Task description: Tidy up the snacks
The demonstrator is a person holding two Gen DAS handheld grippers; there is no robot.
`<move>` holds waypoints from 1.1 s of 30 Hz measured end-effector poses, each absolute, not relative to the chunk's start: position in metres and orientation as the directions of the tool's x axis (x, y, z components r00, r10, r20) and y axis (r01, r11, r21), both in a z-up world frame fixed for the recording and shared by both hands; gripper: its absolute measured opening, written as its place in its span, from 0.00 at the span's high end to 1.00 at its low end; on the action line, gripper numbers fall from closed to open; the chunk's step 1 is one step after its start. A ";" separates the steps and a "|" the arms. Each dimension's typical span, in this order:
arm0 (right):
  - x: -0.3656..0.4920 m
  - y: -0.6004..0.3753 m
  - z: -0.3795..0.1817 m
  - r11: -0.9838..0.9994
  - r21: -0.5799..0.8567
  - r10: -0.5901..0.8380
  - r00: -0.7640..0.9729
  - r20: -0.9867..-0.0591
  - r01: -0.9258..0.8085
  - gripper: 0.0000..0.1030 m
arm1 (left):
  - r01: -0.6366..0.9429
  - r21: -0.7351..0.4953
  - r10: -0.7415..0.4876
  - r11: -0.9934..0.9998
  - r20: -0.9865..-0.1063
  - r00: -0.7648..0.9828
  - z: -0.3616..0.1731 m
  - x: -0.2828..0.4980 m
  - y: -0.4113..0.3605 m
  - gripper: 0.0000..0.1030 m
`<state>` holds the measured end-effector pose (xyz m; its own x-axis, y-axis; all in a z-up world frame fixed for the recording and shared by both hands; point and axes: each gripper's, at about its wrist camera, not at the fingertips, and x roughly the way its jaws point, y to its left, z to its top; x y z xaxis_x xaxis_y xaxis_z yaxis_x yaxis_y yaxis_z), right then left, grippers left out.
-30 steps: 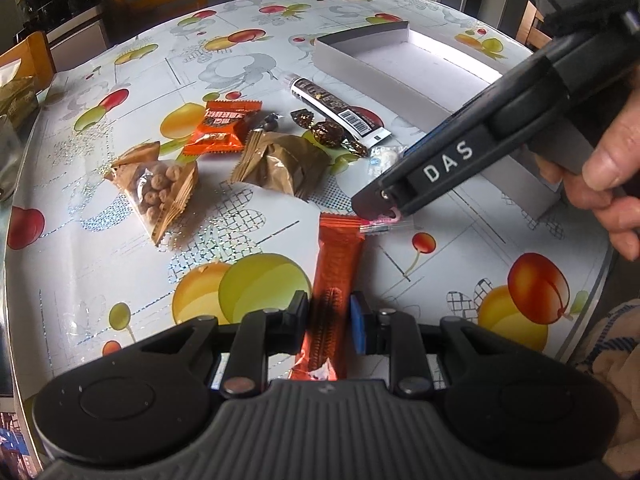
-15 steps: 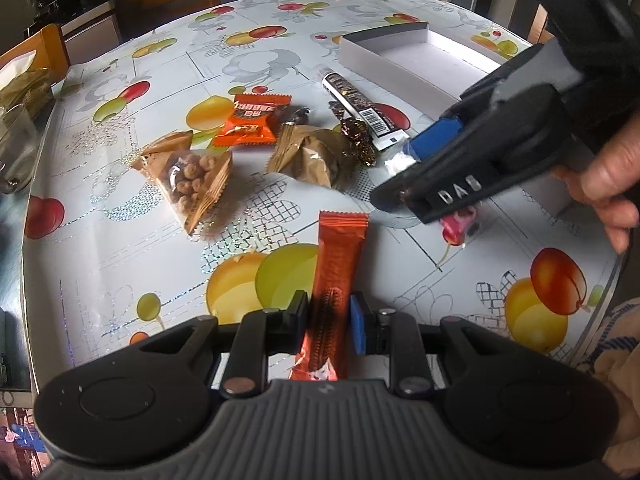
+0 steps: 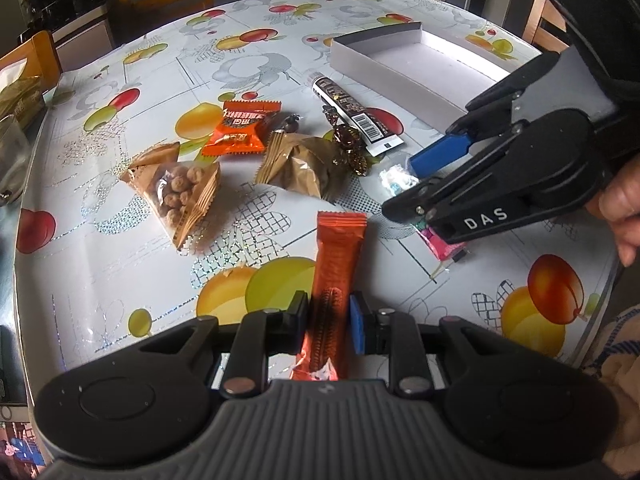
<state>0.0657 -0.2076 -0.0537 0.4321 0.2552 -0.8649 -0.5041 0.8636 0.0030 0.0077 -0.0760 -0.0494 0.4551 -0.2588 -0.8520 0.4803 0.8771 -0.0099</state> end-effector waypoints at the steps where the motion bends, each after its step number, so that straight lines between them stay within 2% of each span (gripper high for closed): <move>1: 0.065 -0.207 -0.053 0.860 0.001 0.258 0.434 -0.863 -0.510 0.67 | 0.478 -0.008 -0.255 0.878 -0.854 0.454 -0.049 0.008 -0.076 0.81; 5: 0.065 -0.208 -0.053 0.856 0.008 0.268 0.432 -0.861 -0.516 0.78 | 0.465 -0.018 -0.254 0.885 -0.856 0.451 -0.049 0.010 -0.075 0.81; 8: 0.065 -0.211 -0.052 0.860 0.020 0.274 0.429 -0.860 -0.509 0.79 | 0.458 -0.021 -0.254 0.888 -0.855 0.453 -0.048 0.010 -0.076 0.81; 33: 0.052 -0.236 -0.019 0.879 0.097 0.342 0.475 -0.811 -0.467 0.81 | 0.408 -0.051 -0.273 0.912 -0.817 0.508 -0.017 0.012 -0.079 0.82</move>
<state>0.0517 -0.2357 -0.0189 0.4751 0.3422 -0.8107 -0.4671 0.8788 0.0973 0.0121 -0.0795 -0.0175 0.5077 -0.2729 -0.8172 0.4079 0.9116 -0.0510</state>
